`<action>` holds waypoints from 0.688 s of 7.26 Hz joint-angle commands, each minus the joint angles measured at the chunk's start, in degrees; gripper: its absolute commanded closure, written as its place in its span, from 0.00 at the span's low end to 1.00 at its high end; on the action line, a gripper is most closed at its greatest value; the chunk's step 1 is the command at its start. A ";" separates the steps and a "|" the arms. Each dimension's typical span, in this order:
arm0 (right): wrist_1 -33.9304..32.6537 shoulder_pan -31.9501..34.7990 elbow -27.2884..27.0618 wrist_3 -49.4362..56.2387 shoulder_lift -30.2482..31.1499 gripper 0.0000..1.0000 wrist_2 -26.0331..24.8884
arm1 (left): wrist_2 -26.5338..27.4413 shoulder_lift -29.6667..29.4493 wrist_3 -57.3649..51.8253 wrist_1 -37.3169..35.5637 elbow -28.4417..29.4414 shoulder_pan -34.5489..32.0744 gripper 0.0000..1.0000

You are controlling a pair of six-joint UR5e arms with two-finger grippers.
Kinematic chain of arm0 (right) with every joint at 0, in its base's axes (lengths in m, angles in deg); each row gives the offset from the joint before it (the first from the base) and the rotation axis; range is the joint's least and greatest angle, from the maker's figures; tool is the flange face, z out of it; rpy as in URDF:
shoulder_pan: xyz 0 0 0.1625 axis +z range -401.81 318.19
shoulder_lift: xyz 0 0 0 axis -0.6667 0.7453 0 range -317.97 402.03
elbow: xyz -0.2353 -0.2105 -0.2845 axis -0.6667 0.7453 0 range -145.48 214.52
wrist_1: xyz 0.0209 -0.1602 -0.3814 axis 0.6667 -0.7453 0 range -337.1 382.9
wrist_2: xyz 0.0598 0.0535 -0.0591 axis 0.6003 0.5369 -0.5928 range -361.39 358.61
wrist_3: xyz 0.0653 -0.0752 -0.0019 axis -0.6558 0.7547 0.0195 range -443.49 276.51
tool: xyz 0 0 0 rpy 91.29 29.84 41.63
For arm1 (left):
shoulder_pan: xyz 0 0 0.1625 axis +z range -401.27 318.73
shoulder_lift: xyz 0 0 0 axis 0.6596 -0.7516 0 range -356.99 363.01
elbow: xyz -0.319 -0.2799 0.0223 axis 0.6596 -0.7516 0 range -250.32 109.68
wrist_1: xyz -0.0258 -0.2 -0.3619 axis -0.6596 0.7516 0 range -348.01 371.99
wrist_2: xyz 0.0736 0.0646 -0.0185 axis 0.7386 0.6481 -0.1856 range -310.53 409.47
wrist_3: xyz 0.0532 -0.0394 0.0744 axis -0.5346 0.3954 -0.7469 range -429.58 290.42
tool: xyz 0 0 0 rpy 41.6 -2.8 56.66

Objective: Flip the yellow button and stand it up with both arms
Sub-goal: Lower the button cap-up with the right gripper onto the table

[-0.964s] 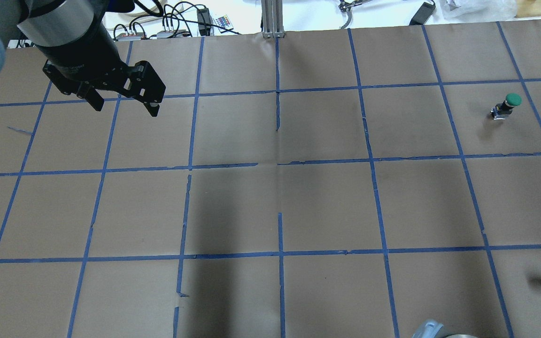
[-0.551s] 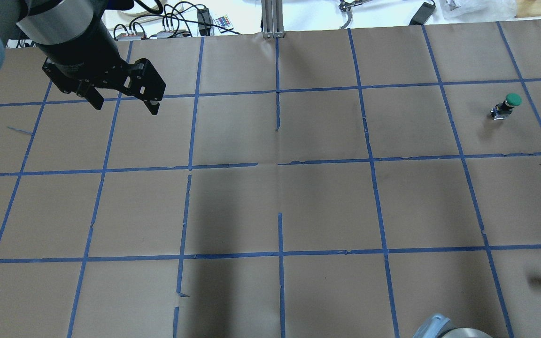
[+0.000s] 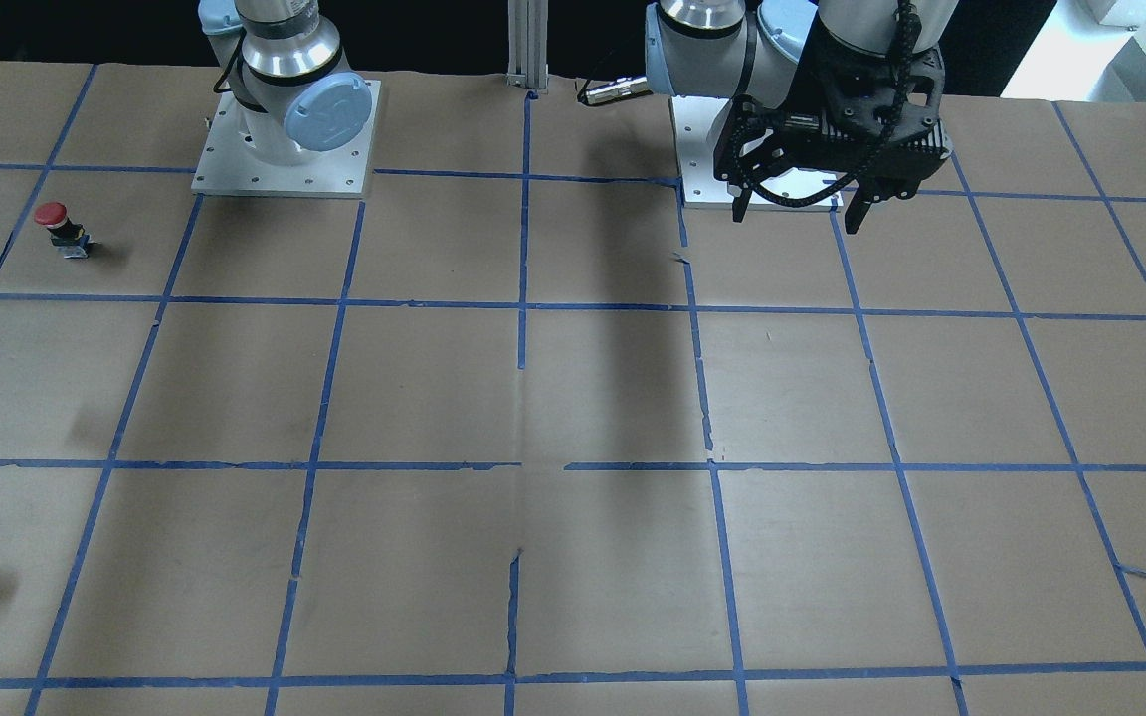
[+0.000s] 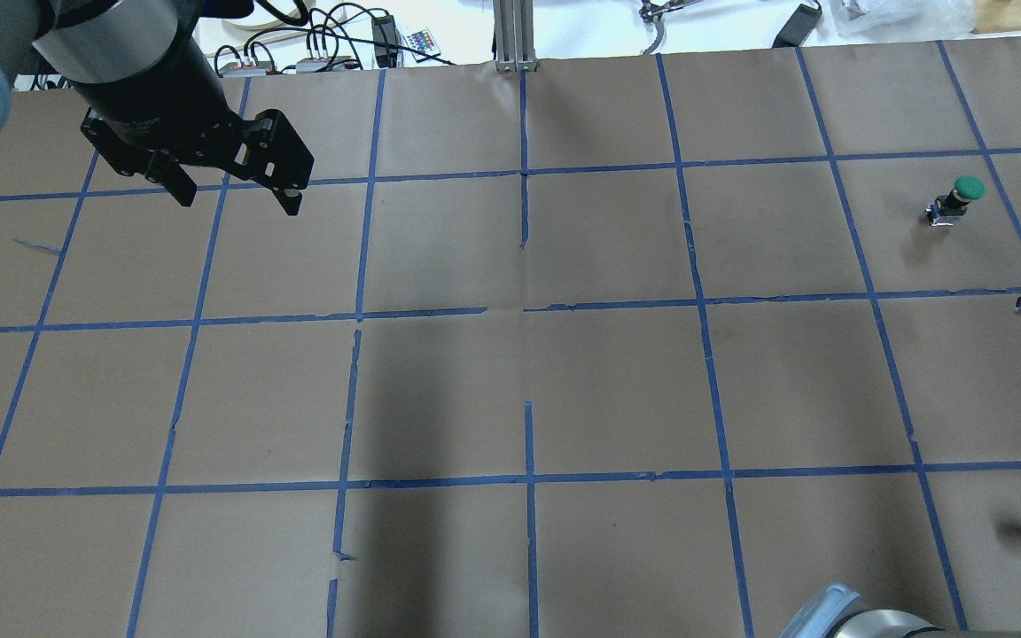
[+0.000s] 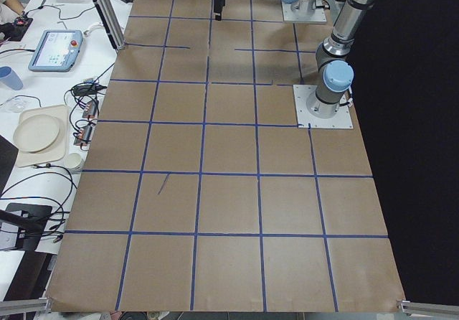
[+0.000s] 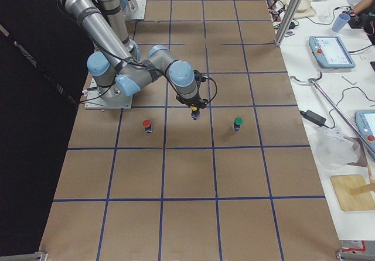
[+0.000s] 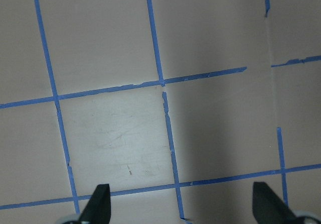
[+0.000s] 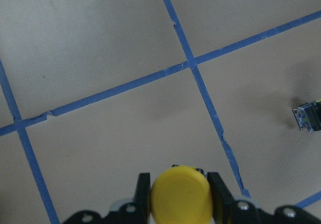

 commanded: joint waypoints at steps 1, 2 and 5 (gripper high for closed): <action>0.09 -1.04 -0.65 2.96 -2.56 0.93 0.03 | 0.83 -0.09 0.20 0.06 -0.04 -0.12 0.00; 0.00 -1.04 -0.38 6.11 -4.75 0.93 0.03 | 0.84 -0.18 0.46 0.23 -0.13 -0.12 0.00; 1.84 -1.13 -0.21 7.01 -6.97 0.94 0.03 | 0.84 -0.35 0.64 0.15 -0.04 -0.21 0.00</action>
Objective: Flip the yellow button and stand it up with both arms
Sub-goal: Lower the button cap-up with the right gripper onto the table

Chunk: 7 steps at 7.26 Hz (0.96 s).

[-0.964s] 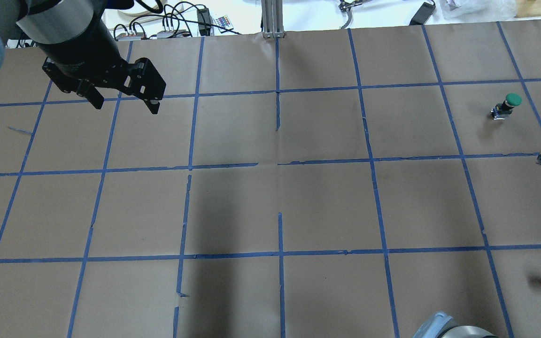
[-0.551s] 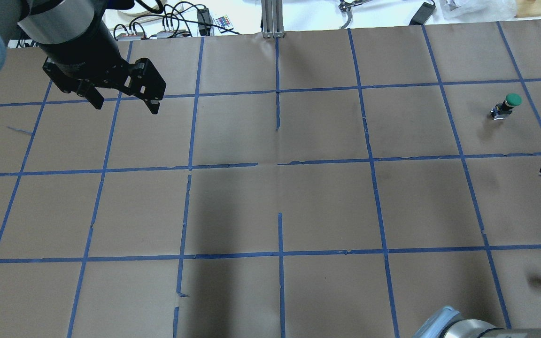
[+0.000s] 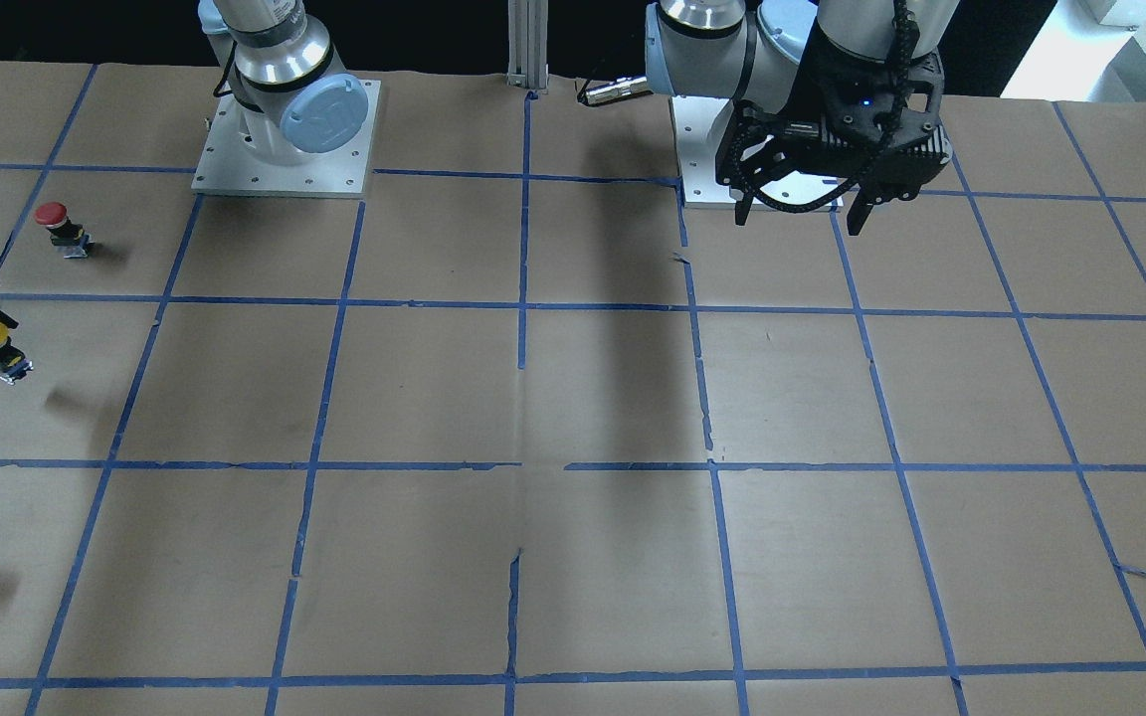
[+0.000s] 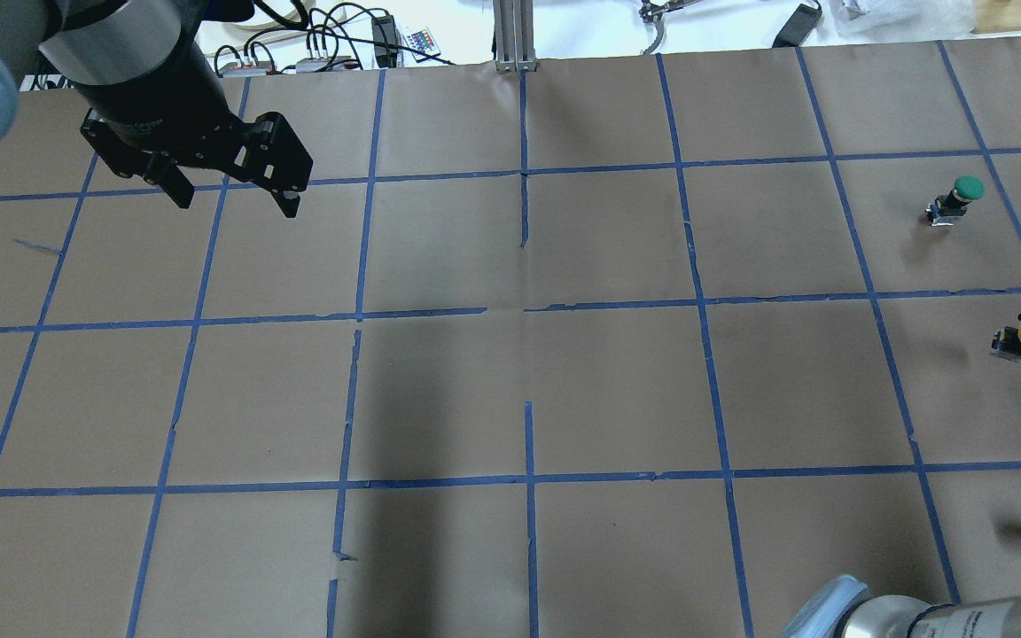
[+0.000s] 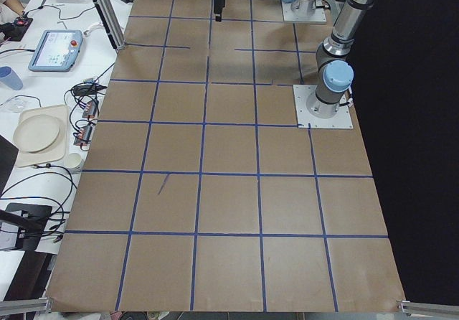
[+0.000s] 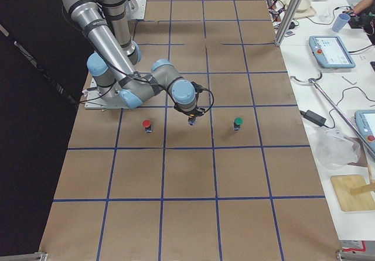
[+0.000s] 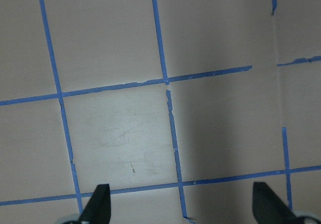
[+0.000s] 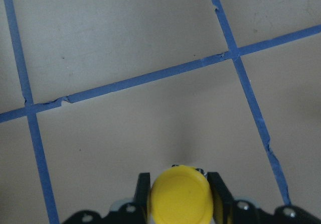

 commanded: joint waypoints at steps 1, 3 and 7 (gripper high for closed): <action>1.65 -0.04 0.18 4.21 -1.97 0.93 0.02 | 0.01 -0.08 0.06 0.00 0.01 -0.07 0.00; 1.75 -0.04 1.31 4.42 -3.30 0.90 -0.85 | 0.10 -0.08 0.06 0.17 -0.08 -0.07 0.00; 1.93 -0.04 1.41 4.42 -4.26 0.80 -2.70 | 0.01 -0.17 2.51 1.31 0.80 -0.15 0.00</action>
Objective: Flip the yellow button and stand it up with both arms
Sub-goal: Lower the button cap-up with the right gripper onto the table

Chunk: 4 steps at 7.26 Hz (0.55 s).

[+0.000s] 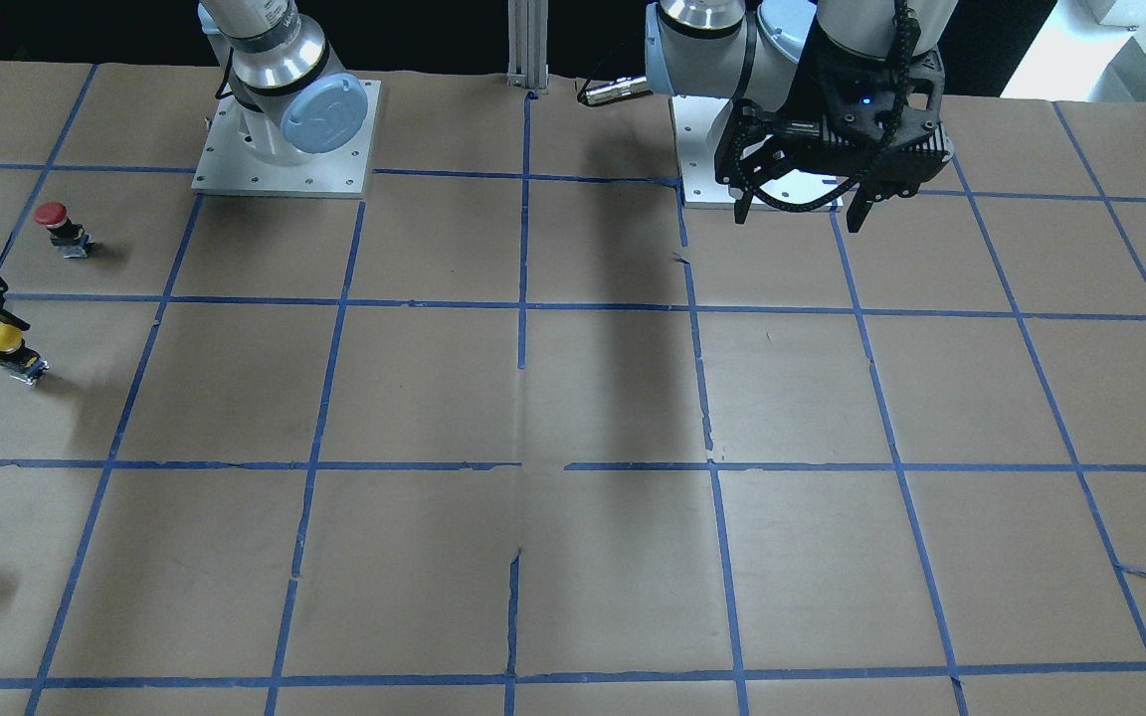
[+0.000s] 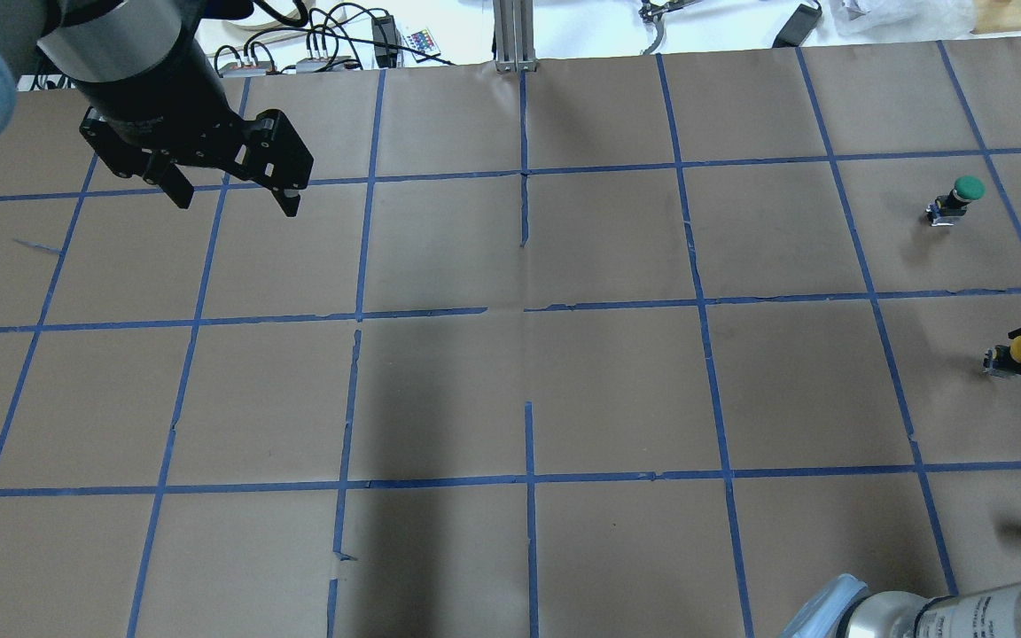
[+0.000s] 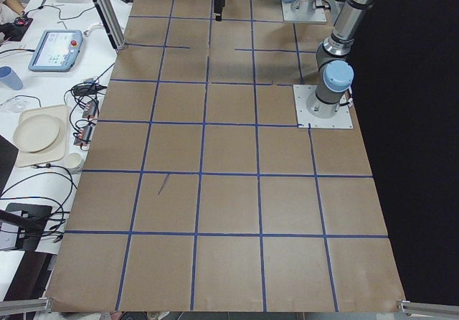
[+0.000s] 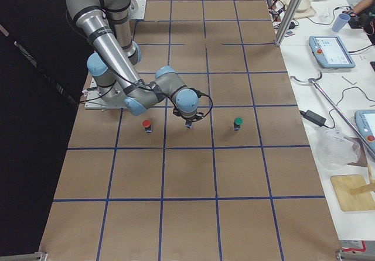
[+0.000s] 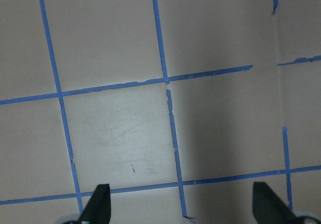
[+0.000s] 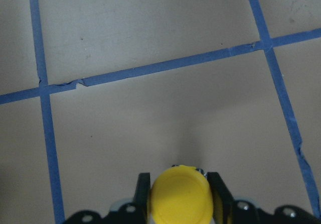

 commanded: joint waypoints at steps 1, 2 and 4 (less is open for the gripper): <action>-0.04 0.00 0.19 0.00 -2.06 0.76 -0.06 | -0.03 0.00 0.93 0.37 0.17 -0.03 0.00; -0.04 0.00 0.19 -0.08 -2.16 0.50 0.03 | -0.03 0.00 0.93 0.37 0.17 -0.03 0.00; -0.04 0.00 0.19 -0.70 -2.08 0.17 0.46 | -0.12 0.00 0.93 0.37 0.17 -0.03 0.00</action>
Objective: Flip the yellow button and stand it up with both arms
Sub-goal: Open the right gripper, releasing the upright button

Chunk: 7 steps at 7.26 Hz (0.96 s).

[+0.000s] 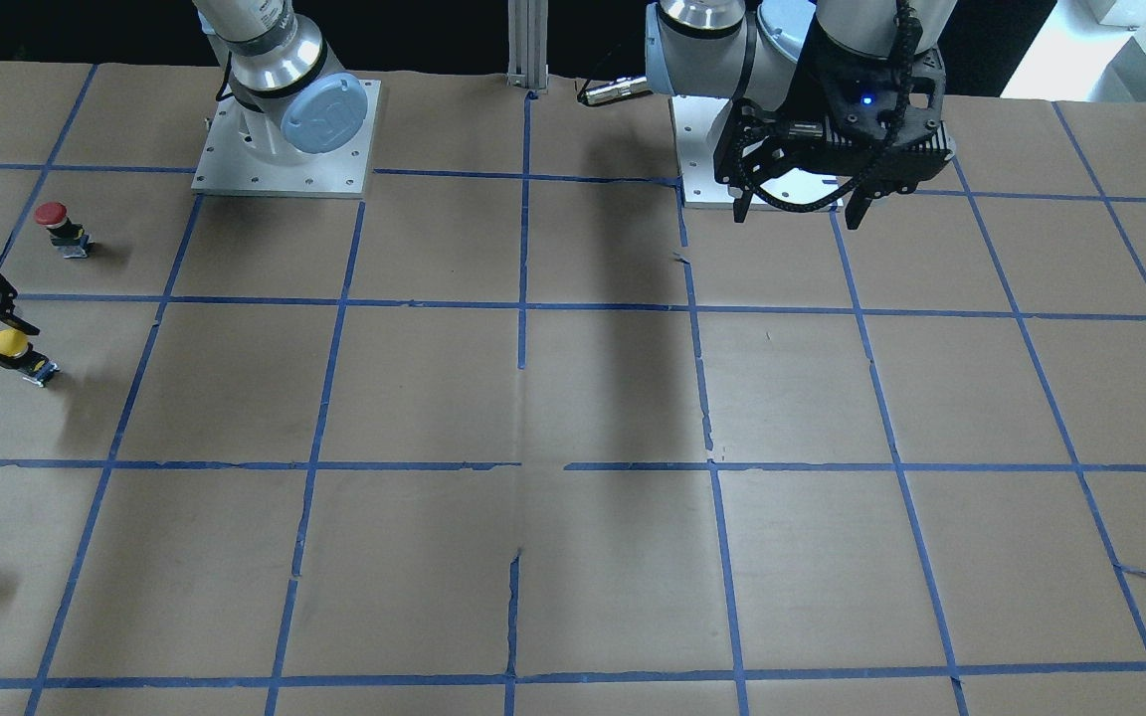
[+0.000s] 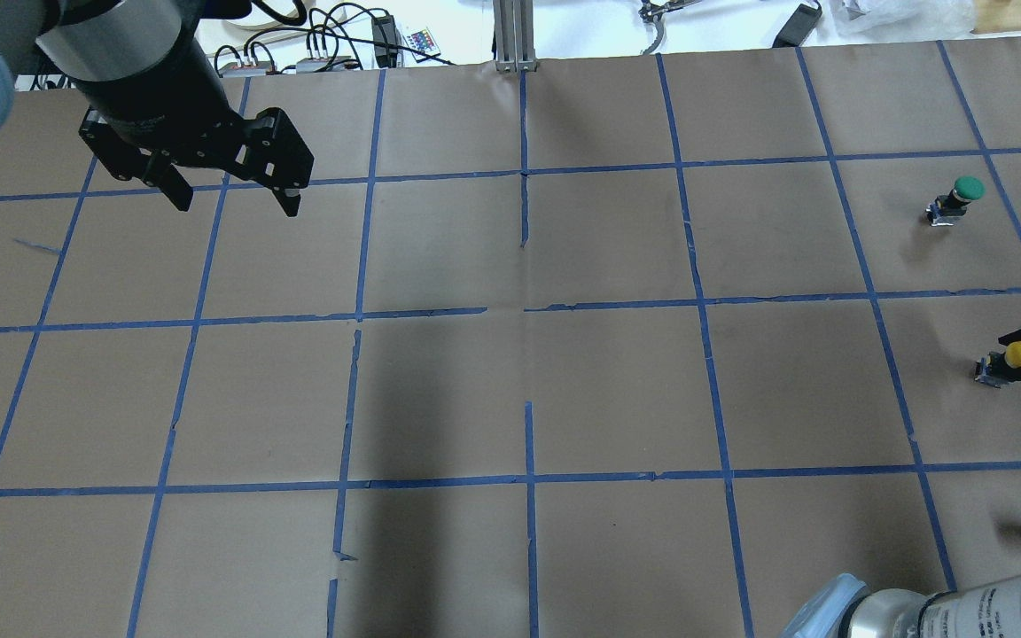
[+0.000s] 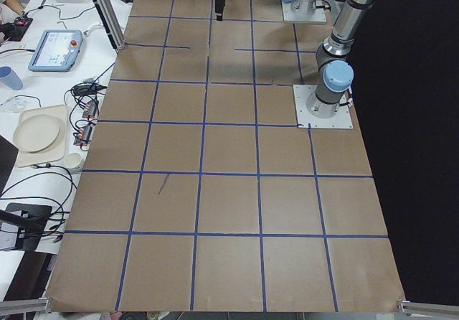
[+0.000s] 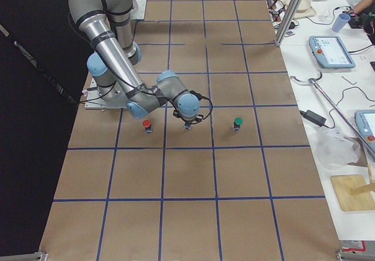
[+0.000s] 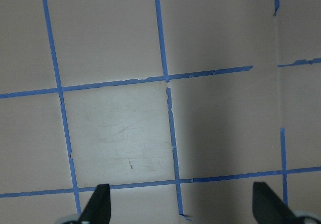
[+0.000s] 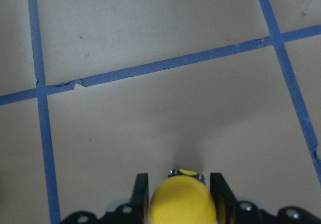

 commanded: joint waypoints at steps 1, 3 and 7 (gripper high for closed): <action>0.00 0.00 0.10 -0.79 0.16 0.13 0.12 | -0.03 -0.04 0.02 -0.08 0.18 0.00 0.00; 0.43 0.00 0.54 -5.77 2.25 0.12 -0.14 | 0.06 0.04 0.02 -0.08 0.18 0.00 0.00; 7.64 4.81 2.30 -43.11 15.52 0.01 -0.32 | 0.14 -0.04 0.02 0.01 0.36 0.00 0.00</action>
